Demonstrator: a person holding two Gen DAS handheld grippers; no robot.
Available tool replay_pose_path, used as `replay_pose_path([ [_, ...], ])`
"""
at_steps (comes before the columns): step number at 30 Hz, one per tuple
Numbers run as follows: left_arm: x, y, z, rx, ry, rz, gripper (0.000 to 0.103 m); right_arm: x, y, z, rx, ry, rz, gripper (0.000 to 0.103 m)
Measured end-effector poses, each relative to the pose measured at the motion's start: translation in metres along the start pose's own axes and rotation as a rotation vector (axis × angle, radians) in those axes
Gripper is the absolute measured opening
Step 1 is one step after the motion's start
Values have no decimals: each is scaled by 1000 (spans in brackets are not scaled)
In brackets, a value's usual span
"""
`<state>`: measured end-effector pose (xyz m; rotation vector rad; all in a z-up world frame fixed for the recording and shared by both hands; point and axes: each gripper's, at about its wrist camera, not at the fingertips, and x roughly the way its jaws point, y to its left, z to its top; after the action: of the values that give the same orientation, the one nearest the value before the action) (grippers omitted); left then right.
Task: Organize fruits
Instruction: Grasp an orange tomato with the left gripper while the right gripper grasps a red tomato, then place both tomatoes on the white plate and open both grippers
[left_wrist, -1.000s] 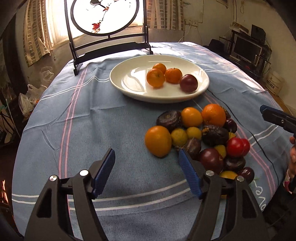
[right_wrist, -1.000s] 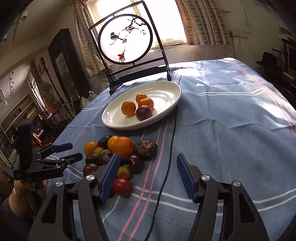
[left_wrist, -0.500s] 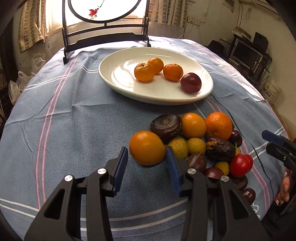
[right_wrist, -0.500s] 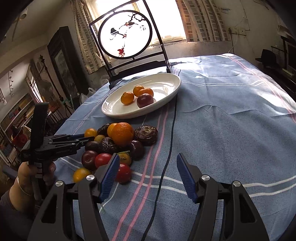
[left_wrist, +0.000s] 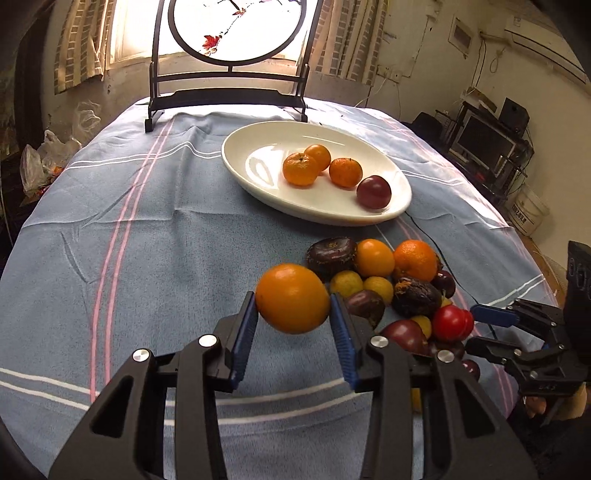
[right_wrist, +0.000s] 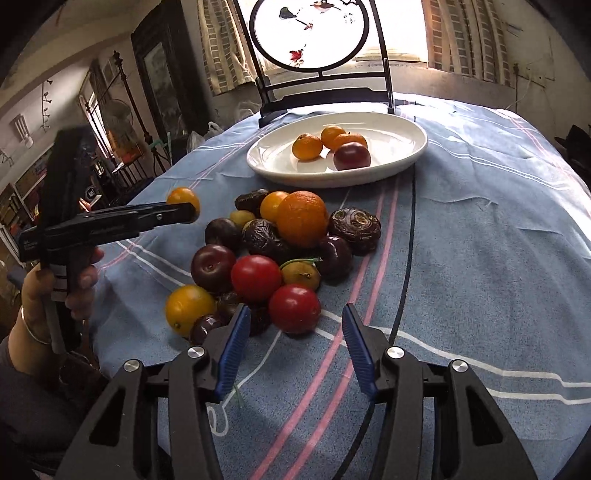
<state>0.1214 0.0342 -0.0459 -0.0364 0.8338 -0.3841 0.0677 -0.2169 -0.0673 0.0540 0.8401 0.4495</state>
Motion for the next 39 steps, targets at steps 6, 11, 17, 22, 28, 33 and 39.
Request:
replay_pose_path([
  [6, -14, -3, -9, 12, -15, 1, 39, 8, -16, 8, 115, 20, 103, 50],
  [11, -19, -3, -10, 2, -28, -15, 39, 15, -35, 5, 248, 69, 196, 35],
  [17, -19, -4, -11, 9, -22, -10, 39, 12, -19, 5, 118, 65, 125, 38],
  [22, -17, -7, -12, 12, -15, -8, 39, 16, -8, 8, 73, 68, 93, 30],
  [28, -21, -9, -8, 16, -22, -16, 39, -4, -10, 6, 68, 19, 96, 29],
  [33, -22, -15, 10, 30, -47, -26, 39, -30, -24, 35, 75, -63, 67, 30],
  [39, -2, -24, 58, 56, -59, -29, 39, -26, -45, 97, 93, -117, 33, 30],
])
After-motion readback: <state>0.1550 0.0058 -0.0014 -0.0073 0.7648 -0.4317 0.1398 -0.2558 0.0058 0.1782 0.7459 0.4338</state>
